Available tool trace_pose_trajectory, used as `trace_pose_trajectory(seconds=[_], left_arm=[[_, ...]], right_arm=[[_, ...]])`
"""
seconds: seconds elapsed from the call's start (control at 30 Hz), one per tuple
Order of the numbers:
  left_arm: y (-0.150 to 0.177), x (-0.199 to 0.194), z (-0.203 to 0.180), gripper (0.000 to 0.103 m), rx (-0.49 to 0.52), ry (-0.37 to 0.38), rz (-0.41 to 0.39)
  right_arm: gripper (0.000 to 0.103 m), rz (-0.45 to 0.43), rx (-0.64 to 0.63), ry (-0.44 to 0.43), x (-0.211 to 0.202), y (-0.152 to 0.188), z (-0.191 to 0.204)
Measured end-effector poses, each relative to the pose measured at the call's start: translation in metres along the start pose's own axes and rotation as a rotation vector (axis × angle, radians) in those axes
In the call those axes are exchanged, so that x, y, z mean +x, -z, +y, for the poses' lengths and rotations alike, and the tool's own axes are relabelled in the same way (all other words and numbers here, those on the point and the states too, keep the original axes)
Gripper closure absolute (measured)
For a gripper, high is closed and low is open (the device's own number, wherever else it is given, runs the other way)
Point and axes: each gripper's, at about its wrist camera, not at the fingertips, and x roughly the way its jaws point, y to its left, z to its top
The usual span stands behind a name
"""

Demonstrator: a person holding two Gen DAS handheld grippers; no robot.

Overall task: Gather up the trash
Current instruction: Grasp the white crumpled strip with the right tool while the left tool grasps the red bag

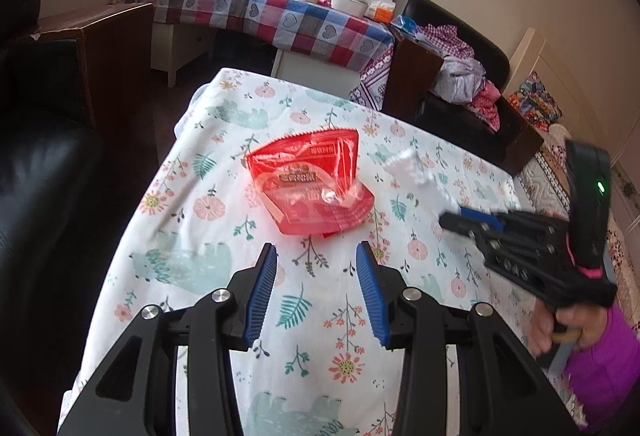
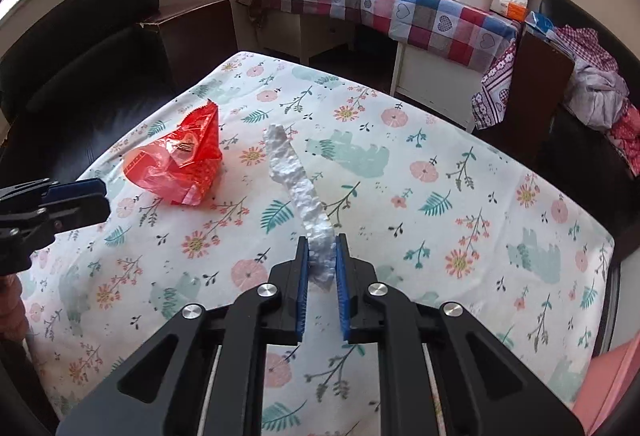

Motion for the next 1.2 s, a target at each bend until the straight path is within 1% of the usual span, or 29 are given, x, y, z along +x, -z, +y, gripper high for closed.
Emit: trace_pose_trajectory(seconds=[0.2,0.4,0.5,0.63,0.7,0.8,0.93,0.97,1.03,1.07,1.1,1.13,1.2], left_arm=[[-0.017,0.002,0.015,0.062,-0.079,0.014,-0.011],[-0.034,0.015,0.039,0.062,-0.232,0.036,0.004],[-0.036,0.029,0.05,0.062,-0.306,0.037,0.039],[-0.034,0.044,0.058,0.062,-0.395,0.068,0.095],[-0.031,0.049,0.056,0.062,-0.398,0.075,0.104],[-0.03,0.05,0.049,0.062,-0.361,0.078,0.1],[-0.026,0.05,0.039,0.066,-0.316,0.072,0.106],[-0.025,0.05,0.037,0.069,-0.306,0.072,0.105],[-0.024,0.049,0.033,0.081,-0.288,0.076,0.107],[-0.023,0.049,0.032,0.084,-0.28,0.077,0.108],[-0.022,0.049,0.03,0.091,-0.271,0.079,0.11],[-0.022,0.048,0.028,0.095,-0.263,0.081,0.11],[-0.02,0.045,0.025,0.097,-0.245,0.082,0.103]], right_arm=[[0.09,-0.036,0.158,-0.037,-0.033,0.021,0.003],[0.09,-0.02,0.197,-0.048,-0.044,0.044,0.007],[0.09,-0.005,0.219,-0.047,-0.043,0.053,0.005],[0.09,0.009,0.238,-0.052,-0.044,0.058,0.003],[0.09,0.012,0.24,-0.051,-0.044,0.06,0.003],[0.09,0.014,0.245,-0.051,-0.045,0.063,0.002],[0.09,0.015,0.255,-0.05,-0.047,0.066,0.001],[0.09,0.013,0.256,-0.049,-0.047,0.066,0.001],[0.09,0.011,0.26,-0.048,-0.049,0.066,0.001],[0.09,0.009,0.261,-0.048,-0.049,0.067,0.001],[0.09,0.008,0.262,-0.047,-0.05,0.067,0.001],[0.09,0.007,0.264,-0.046,-0.05,0.067,0.0],[0.09,0.004,0.27,-0.044,-0.051,0.069,-0.001]])
